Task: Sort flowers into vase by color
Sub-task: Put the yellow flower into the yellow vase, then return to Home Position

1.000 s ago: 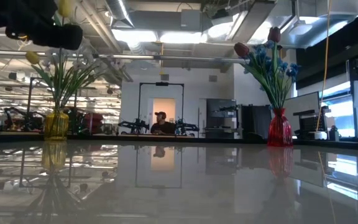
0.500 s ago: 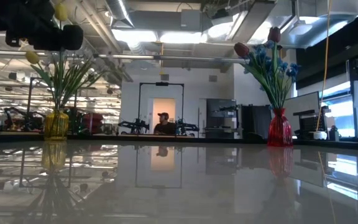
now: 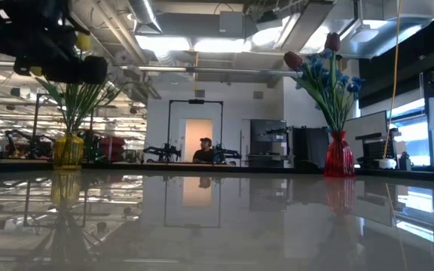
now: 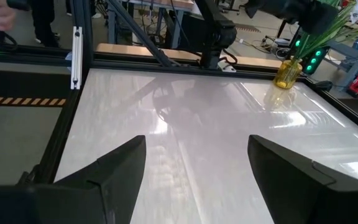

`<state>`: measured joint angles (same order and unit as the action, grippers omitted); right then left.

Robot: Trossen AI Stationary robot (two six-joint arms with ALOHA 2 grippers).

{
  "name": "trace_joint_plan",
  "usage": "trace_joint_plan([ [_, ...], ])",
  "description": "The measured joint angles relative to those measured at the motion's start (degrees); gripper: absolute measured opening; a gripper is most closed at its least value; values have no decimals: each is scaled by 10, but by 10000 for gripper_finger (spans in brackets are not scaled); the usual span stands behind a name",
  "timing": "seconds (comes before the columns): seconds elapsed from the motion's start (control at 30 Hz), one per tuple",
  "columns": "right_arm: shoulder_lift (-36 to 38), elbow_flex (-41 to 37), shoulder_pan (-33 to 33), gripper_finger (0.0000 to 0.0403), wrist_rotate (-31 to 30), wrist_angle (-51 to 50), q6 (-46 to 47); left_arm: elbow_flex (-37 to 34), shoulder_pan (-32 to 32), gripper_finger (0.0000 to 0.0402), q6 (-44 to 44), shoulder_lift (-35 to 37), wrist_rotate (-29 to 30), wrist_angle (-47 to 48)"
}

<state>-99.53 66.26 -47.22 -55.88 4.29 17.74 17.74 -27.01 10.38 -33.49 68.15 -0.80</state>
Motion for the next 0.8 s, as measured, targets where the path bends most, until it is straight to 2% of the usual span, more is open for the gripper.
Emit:
trace_joint_plan([
  [0.37,0,0,0,280,0,-4,0,0,-44,66,30,-39,-4,10],
  [0.53,0,0,0,280,0,-4,0,2,-44,98,13,-39,-43,29],
  [0.67,0,0,0,280,0,-4,0,35,-51,122,44,-39,-80,106],
  [0.8,0,0,0,280,0,-4,4,98,-73,141,92,-40,-131,237],
])
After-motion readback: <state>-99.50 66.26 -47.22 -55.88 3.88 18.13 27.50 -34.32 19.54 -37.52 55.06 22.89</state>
